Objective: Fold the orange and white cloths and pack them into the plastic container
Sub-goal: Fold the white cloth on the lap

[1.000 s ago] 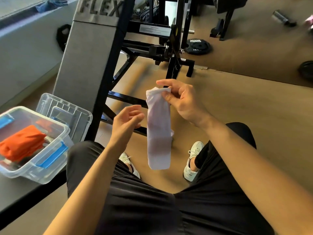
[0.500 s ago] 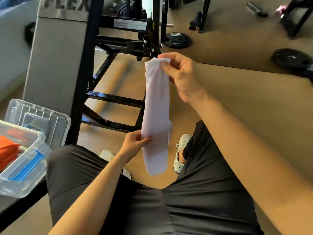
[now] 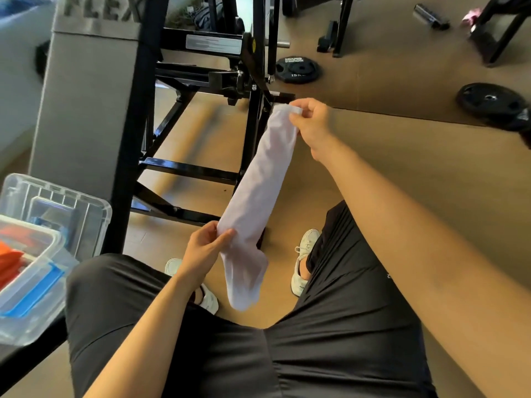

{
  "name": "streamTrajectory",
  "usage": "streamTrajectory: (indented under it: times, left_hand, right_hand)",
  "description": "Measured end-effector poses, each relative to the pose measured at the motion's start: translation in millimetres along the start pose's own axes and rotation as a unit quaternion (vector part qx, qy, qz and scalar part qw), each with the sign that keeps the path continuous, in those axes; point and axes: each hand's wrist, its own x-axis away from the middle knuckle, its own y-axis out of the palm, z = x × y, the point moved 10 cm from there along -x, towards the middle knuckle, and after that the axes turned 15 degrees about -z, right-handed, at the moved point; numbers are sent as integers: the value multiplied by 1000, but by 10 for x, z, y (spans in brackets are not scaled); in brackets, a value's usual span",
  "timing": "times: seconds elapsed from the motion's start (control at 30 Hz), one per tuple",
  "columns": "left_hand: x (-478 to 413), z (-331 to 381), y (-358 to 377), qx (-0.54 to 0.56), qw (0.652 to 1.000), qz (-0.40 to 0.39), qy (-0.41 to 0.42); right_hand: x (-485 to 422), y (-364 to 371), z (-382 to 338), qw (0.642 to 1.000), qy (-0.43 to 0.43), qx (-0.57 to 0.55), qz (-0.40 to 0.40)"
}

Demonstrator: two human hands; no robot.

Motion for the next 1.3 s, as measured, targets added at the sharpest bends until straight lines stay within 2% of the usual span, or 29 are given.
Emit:
streamTrajectory:
  times: [0.23,0.47,0.53,0.67,0.77,0.9,0.97,1.17,1.3]
  left_hand:
    - [51,137,-87,117,993,-7,21]
    - [7,186,-84,159,987,-10,28]
    - [14,147,-77,195,980,-9,23]
    - [4,110,-68,239,970,-12,35]
    - [10,71,-35,249,968,-20,28]
    - [22,-5,52,226,972,-68,-15]
    - [28,-94,85,190,977,-83,-49]
    - [77,-532,-61,89,979,27,-183]
    - [58,-413,-35,46,990,32,-129]
  right_hand:
    - [386,555,906,983,137,-18,-118]
    - [1575,1184,1405,934,257,-41,-246]
    - [1778,1291,1444,922,267,-39,-279]
    - [1843,1518,1342,908,214,-74,-352]
    - [1811,1583,1250,923,166,-102,-332]
    - [1687,1513,1022,956,87,-19,-280]
    - [1655,1506,974,960,62,19,-273]
    - [1579,1367,1168,969,81,37,-230]
    - [1564,1316,1282,969,104,31,-221]
